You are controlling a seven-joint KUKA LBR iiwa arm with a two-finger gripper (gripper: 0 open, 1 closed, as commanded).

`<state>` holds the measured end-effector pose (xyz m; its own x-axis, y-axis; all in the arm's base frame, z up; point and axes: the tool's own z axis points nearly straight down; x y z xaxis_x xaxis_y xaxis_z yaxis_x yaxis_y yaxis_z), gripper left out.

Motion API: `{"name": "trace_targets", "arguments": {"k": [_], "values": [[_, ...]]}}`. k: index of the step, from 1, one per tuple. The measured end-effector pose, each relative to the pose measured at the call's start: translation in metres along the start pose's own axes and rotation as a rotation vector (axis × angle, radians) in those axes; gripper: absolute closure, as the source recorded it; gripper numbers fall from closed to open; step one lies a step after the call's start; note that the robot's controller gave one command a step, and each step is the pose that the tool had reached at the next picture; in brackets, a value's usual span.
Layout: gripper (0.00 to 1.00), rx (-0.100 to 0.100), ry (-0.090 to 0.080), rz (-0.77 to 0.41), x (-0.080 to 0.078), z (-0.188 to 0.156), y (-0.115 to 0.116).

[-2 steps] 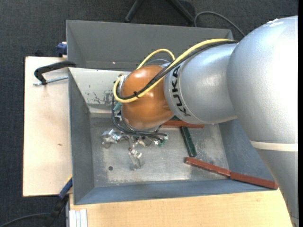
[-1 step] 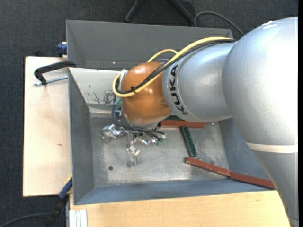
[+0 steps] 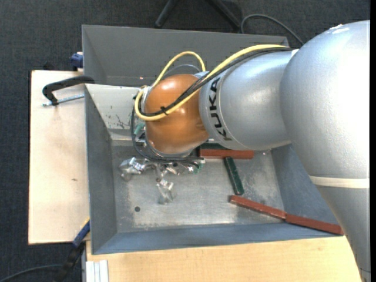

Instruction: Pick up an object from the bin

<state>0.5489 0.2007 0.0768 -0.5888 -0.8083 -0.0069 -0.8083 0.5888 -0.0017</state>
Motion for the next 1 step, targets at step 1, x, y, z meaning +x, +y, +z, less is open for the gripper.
{"name": "trace_targets", "arguments": {"k": [1], "values": [[0.00, -0.002, 0.005, -0.437, 0.0267, 0.0009, -0.0145]]}}
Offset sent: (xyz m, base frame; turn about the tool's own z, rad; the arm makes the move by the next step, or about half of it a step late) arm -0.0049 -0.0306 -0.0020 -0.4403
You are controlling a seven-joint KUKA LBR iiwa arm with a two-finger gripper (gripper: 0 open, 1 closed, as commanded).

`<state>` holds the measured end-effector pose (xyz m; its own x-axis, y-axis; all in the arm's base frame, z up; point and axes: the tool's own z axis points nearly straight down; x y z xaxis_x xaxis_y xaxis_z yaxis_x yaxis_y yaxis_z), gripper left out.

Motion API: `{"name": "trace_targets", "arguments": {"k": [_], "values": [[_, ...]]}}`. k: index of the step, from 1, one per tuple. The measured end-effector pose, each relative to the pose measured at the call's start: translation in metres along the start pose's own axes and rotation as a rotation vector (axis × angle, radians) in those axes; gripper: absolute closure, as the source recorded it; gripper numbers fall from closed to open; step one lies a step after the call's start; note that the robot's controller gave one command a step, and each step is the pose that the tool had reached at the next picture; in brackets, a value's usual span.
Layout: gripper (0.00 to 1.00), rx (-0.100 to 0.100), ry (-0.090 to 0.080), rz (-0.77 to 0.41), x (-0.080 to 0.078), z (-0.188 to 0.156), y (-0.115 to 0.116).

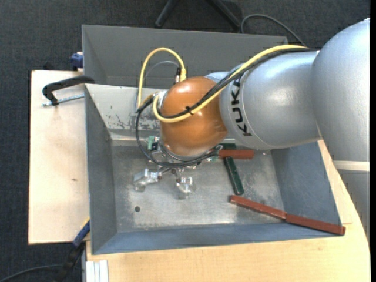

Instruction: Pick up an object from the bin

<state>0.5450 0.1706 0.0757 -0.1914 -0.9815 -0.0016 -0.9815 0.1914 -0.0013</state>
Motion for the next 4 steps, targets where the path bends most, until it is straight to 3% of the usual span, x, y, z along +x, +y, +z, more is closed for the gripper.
{"name": "trace_targets", "arguments": {"k": [1, 2, 3, 4], "values": [[0.00, -0.004, 0.003, -0.530, 0.084, 0.005, 0.006], [0.00, -0.003, 0.000, -0.692, 0.092, 0.005, 0.009], [0.00, 0.007, -0.003, -0.662, 0.076, -0.009, -0.032], [0.00, -0.006, 0.000, -0.874, 0.107, 0.006, 0.008]]}}
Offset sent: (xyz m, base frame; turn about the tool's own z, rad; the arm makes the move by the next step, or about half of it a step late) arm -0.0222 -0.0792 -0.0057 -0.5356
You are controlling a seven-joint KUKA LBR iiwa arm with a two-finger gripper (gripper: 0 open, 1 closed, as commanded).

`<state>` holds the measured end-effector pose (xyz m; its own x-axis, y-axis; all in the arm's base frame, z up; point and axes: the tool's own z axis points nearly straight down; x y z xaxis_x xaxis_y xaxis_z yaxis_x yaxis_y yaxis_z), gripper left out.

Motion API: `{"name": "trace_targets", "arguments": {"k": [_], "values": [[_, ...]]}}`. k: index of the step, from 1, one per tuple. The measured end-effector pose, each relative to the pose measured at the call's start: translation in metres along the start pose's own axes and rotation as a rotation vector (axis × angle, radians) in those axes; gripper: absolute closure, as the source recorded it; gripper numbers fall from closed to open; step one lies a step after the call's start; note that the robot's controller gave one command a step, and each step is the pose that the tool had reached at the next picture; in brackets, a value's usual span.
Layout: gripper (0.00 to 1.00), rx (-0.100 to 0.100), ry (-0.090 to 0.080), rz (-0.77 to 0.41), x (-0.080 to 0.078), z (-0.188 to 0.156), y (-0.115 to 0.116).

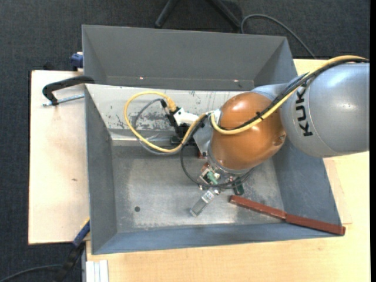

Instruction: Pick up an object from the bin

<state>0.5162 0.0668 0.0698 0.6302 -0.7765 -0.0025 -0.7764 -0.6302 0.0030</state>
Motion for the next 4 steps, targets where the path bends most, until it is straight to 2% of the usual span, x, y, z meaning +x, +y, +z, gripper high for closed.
{"name": "trace_targets", "arguments": {"k": [1, 2, 3, 4], "values": [[0.00, 0.009, -0.001, -0.011, -0.035, -0.001, -0.035], [0.00, 0.002, 0.004, -0.186, 0.076, 0.000, 0.058], [0.00, 0.000, 0.001, -0.502, 0.058, 0.000, 0.081], [1.00, 0.002, 0.001, -0.502, 0.058, 0.000, 0.080]]}}
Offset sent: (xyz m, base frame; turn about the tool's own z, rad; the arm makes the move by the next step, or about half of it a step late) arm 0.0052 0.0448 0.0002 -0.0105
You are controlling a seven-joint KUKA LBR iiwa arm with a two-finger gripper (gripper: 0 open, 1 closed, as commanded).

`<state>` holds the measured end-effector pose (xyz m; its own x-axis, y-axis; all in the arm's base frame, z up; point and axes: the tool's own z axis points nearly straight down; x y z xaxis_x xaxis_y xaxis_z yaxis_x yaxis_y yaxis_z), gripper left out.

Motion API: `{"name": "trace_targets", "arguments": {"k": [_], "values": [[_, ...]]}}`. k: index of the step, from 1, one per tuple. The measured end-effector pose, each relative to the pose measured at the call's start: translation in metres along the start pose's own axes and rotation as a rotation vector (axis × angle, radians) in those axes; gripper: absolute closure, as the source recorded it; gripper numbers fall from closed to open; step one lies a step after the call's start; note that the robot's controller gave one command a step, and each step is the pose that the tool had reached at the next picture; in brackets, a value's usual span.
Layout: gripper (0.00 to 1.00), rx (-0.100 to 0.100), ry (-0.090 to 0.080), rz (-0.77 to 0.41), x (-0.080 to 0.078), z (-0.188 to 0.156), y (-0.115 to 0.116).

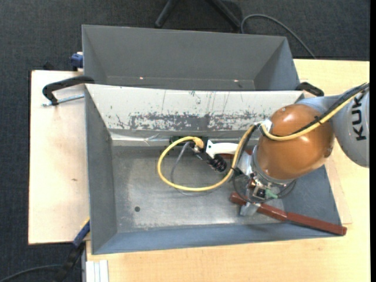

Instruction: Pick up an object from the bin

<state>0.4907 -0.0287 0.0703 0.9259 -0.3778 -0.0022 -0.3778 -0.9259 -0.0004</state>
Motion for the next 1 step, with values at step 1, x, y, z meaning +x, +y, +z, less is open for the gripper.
{"name": "trace_targets", "arguments": {"k": [1], "values": [[0.00, -0.001, 0.000, 0.000, 0.0000, 0.0001, 0.0002]]}}
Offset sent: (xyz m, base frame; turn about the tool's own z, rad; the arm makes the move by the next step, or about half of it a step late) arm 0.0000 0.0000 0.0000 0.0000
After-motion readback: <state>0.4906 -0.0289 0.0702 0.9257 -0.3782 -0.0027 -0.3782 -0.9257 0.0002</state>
